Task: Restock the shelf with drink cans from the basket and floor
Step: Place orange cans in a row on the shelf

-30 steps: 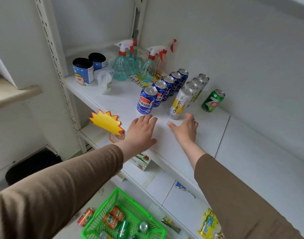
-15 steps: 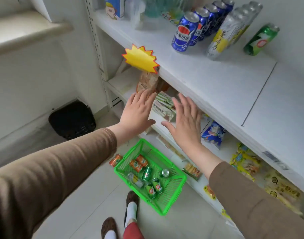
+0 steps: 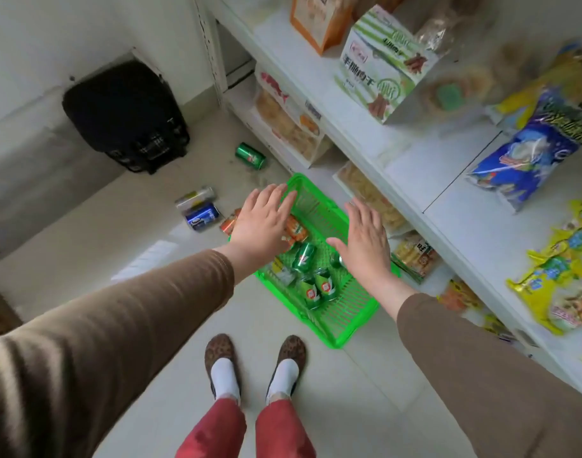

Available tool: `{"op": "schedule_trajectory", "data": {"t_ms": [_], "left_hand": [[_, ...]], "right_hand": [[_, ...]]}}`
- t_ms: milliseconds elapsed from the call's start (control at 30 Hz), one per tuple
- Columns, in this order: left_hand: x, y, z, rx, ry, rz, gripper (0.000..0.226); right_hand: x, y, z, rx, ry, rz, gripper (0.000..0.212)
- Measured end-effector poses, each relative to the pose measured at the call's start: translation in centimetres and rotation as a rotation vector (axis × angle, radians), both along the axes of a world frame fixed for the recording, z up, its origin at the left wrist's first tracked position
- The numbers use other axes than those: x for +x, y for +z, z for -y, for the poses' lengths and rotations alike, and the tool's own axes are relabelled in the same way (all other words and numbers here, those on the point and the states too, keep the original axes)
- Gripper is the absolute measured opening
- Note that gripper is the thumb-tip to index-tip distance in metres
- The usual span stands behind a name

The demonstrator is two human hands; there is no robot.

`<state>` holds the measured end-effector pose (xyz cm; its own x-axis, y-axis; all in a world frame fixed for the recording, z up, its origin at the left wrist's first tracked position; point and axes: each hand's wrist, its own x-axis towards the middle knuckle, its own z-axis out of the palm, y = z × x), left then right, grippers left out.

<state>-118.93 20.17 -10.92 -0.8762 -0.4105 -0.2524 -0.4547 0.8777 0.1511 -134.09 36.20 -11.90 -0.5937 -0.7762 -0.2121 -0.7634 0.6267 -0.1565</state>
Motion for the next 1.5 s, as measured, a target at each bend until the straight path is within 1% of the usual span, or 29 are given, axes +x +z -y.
{"op": "schedule_trajectory", "data": {"t_ms": [200,400,533,667,767,833,900,967,1100,1200,1267,1333,1433,1500], "left_hand": [[1.2,-12.8,-2.0,0.063,0.012,0.169,0.105],[1.1,-22.6,-2.0,0.121,0.077,0.203,0.105],[0.6,-27.5,-1.7,0.161,0.075,0.222,0.101],[0.0,-30.7,-0.9,0.174,0.059,0.219,0.099],[-0.3,-32.2,0.0,0.189,0.079,0.215,0.094],[-0.5,-32.9,0.5,0.206,0.109,0.208,0.090],[-0.6,-33.5,0.9,0.212,0.123,0.207,0.089],[-0.5,-34.1,1.1,0.211,0.126,0.210,0.089],[-0.3,-34.2,1.3,0.218,0.132,0.223,0.089],[-0.1,-32.8,1.0,0.205,0.133,0.225,0.088],[0.2,-30.8,0.3,0.214,0.137,0.243,0.089],[0.3,-27.7,-0.4,0.218,0.149,0.235,0.092],[-0.1,-20.9,-1.1,0.236,0.156,0.198,0.096],[-0.4,-15.5,-1.3,0.238,0.154,0.145,0.100]], "right_hand": [[0.5,-13.9,-1.4,0.082,-0.038,0.196,0.079],[2.4,-26.0,1.6,0.063,-0.079,0.361,0.071],[3.6,-32.8,3.9,0.075,-0.088,0.390,0.062],[4.0,-38.0,5.9,0.090,-0.115,0.394,0.054],[4.2,-40.6,7.2,0.087,-0.191,0.349,0.043],[4.6,-41.8,7.8,0.102,-0.215,0.268,0.039],[5.2,-42.4,8.4,0.143,-0.228,0.204,0.048],[5.8,-42.7,8.9,0.183,-0.258,0.205,0.055],[5.7,-42.7,9.5,0.173,-0.393,0.361,0.063],[5.2,-40.8,8.5,0.138,-0.468,0.449,0.070],[4.9,-37.8,7.1,0.084,-0.527,0.471,0.072],[4.7,-33.5,5.5,0.030,-0.533,0.462,0.074],[4.3,-25.6,3.3,-0.040,-0.509,0.453,0.075],[4.0,-19.6,2.5,-0.073,-0.493,0.439,0.084]]}}
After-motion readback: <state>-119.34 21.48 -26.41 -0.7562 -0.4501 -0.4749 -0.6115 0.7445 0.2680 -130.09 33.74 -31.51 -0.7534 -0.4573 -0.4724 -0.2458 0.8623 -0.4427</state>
